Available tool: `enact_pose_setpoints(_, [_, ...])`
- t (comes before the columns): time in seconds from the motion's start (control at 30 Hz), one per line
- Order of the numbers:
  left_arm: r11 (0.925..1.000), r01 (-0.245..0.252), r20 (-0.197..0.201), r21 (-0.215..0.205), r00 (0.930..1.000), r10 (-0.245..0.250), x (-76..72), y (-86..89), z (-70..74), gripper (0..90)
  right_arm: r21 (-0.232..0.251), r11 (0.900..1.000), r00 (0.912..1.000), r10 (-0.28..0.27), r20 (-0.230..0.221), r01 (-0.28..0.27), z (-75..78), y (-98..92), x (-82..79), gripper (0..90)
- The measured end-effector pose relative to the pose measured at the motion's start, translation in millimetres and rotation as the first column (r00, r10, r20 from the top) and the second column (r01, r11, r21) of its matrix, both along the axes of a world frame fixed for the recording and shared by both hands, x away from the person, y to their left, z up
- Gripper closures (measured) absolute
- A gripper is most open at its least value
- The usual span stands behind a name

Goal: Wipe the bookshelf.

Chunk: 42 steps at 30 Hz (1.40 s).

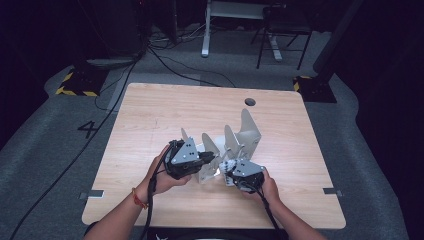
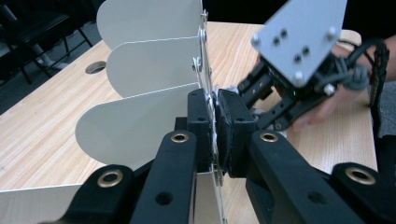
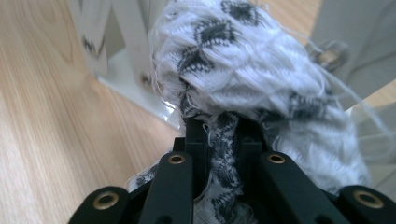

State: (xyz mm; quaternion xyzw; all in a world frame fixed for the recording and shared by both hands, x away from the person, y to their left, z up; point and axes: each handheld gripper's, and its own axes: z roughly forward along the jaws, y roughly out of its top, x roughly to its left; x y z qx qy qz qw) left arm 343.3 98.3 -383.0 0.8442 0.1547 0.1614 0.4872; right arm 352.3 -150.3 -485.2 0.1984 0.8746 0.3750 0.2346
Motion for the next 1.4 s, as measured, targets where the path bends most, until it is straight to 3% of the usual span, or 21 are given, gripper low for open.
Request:
enact_pose_setpoints(0.07, [1.0,0.002,-0.003,0.0,1.0,-0.002,0.5,0.2,0.2,84.5,-0.009,1.0,0.9994,0.021,0.027,-0.021,1.7,2.7,-4.6,80.6])
enact_pose_setpoints(0.17, [1.0,0.004,-0.007,-0.005,1.0,-0.004,0.6,0.4,0.0,84.5,0.068,0.996,0.9954,0.045,0.084,-0.051,20.3,6.1,-13.4,80.7])
enact_pose_setpoints(0.23, [1.0,0.005,-0.007,-0.003,1.0,-0.005,0.3,0.8,0.2,84.4,0.137,0.986,0.9873,0.073,0.141,-0.093,38.5,9.2,-21.8,80.7])
enact_pose_setpoints(0.33, [0.9999,0.004,-0.015,-0.013,0.9999,-0.004,0.6,1.5,-0.1,84.5,0.121,0.983,0.9755,0.111,0.19,-0.136,49.6,15.8,-28.4,80.7])
enact_pose_setpoints(0.47, [0.9998,0.003,-0.018,-0.02,0.9998,-0.003,1.4,1.8,-0.5,84.4,0.066,0.984,0.9745,0.152,0.165,-0.164,38.2,31.5,-25.7,80.3])
enact_pose_setpoints(0.53, [0.9996,0.007,-0.027,-0.028,0.9996,-0.007,3.2,4.3,-0.6,84.2,0.04,0.987,0.974,0.146,0.174,-0.155,30.5,35.1,-25.8,80.5])
enact_pose_setpoints(0.63, [0.9993,0.007,-0.032,-0.037,0.9995,-0.008,3.9,4.2,-1.0,84.2,0.041,0.987,0.9816,0.15,0.118,-0.156,19.9,33.6,-20.7,80.6])
enact_pose_setpoints(0.83, [0.9994,0.01,-0.023,-0.033,0.9997,-0.011,2.2,2.5,-1.1,83.9,-0.054,0.989,0.9896,0.141,0.029,-0.139,-7.1,33.2,-13.8,80.6])
enact_pose_setpoints(0.9, [0.9994,0.009,-0.022,-0.033,0.9997,-0.01,2.4,3.0,-1.2,83.8,-0.038,0.992,0.9921,0.123,0.025,-0.122,-1.2,28.2,-10.6,80.6])
enact_pose_setpoints(1.13, [0.9987,0.009,-0.023,-0.05,0.9997,-0.01,-0.6,-4.4,-2.4,83.9,0.097,0.993,0.9887,0.057,0.139,-0.071,44.5,4.1,-15.5,80.6])
enact_pose_setpoints(1.27, [0.9983,0.016,-0.022,-0.057,0.9996,-0.017,-2.2,-13.6,-3.0,83.9,0.138,0.989,0.9888,0.034,0.146,-0.054,52.4,-6.1,-19.0,80.6])
enact_pose_setpoints(1.4, [0.997,0.039,-0.03,-0.066,0.9987,-0.041,-3.0,-19.7,-3.3,84.0,0.136,0.98,0.9826,0.128,0.135,-0.146,46.7,1.2,-30.3,80.2])
